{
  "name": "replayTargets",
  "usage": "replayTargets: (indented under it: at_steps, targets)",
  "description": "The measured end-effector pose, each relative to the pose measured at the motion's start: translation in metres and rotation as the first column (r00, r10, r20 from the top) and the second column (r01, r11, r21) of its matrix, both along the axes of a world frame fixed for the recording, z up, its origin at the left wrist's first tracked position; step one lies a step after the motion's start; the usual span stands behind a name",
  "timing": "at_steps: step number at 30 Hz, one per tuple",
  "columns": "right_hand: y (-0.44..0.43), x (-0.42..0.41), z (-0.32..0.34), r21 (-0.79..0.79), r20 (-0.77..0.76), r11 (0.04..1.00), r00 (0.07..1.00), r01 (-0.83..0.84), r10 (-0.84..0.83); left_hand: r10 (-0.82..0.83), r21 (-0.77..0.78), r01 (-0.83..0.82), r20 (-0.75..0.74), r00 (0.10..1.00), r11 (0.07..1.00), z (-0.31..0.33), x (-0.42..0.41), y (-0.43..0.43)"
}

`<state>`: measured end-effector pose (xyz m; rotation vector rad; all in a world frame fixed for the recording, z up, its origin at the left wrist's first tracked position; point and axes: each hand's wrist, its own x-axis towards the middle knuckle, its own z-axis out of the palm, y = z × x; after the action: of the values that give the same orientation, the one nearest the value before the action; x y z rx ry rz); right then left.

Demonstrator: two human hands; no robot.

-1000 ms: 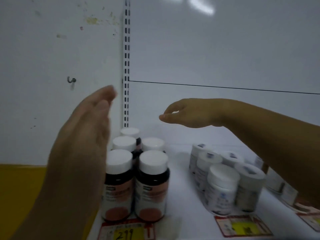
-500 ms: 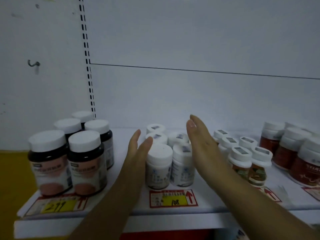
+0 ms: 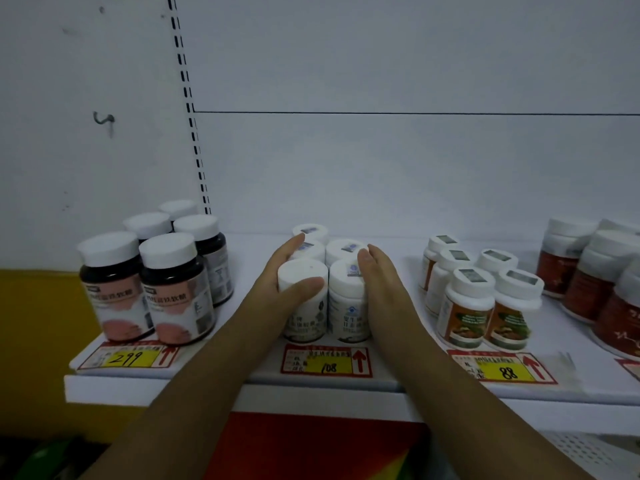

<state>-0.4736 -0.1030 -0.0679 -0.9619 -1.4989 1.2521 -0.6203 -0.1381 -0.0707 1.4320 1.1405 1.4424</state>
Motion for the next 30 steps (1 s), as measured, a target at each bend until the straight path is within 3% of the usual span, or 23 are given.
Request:
replayTargets:
  at_steps: [7, 10, 14, 16, 19, 22, 24, 26, 27, 30]
  targets:
    - [0.002, -0.001, -0.004, 0.013, -0.012, 1.0, 1.0, -0.009, 0.01, -0.023, 0.001, 0.023, 0.079, 0.997, 1.0, -0.003, 0.001, -0.001]
    - [-0.001, -0.001, -0.004, -0.039, 0.002, 0.999, 1.0, -0.007, 0.007, 0.017, -0.085, 0.005, 0.257, 0.966, 0.996, -0.006, -0.003, 0.004]
    - [-0.006, 0.003, 0.002, -0.001, -0.031, 0.999, 0.998, 0.049, -0.049, 0.028, -0.266, 0.083, 0.388, 0.921, 0.96, -0.007, -0.008, 0.012]
    - [-0.012, 0.006, 0.017, 0.078, -0.016, 0.993, 0.996, 0.085, -0.084, 0.024, -0.278, 0.104, 0.421, 0.907, 0.955, -0.002, -0.005, 0.011]
    - [0.004, 0.001, 0.058, 0.317, 0.153, 0.944, 0.977, 0.095, -0.15, 0.051, -0.276, 0.069, 0.405, 0.913, 0.959, 0.004, -0.003, 0.016]
    - [0.043, -0.028, 0.091, 0.387, 0.552, 0.92, 0.815, -0.064, -0.176, 0.036, -0.27, 0.086, 0.415, 0.909, 0.959, 0.008, -0.011, 0.029]
    - [0.067, -0.048, 0.099, 0.273, 0.805, 0.94, 0.584, -0.206, -0.106, 0.032, -0.304, 0.122, 0.456, 0.889, 0.945, 0.007, -0.008, 0.034]
    - [0.082, -0.06, 0.096, 0.155, 0.931, 0.946, 0.362, -0.284, -0.043, 0.005, -0.302, 0.152, 0.461, 0.887, 0.941, 0.005, -0.005, 0.036]
    - [0.085, -0.062, 0.094, 0.114, 0.952, 0.952, 0.305, -0.284, -0.023, -0.004, -0.281, 0.144, 0.444, 0.896, 0.949, 0.002, -0.007, 0.036]
    - [0.086, -0.063, 0.093, 0.091, 0.95, 0.959, 0.312, -0.268, -0.003, 0.042, -0.267, 0.078, 0.419, 0.907, 0.961, 0.003, -0.017, 0.055]
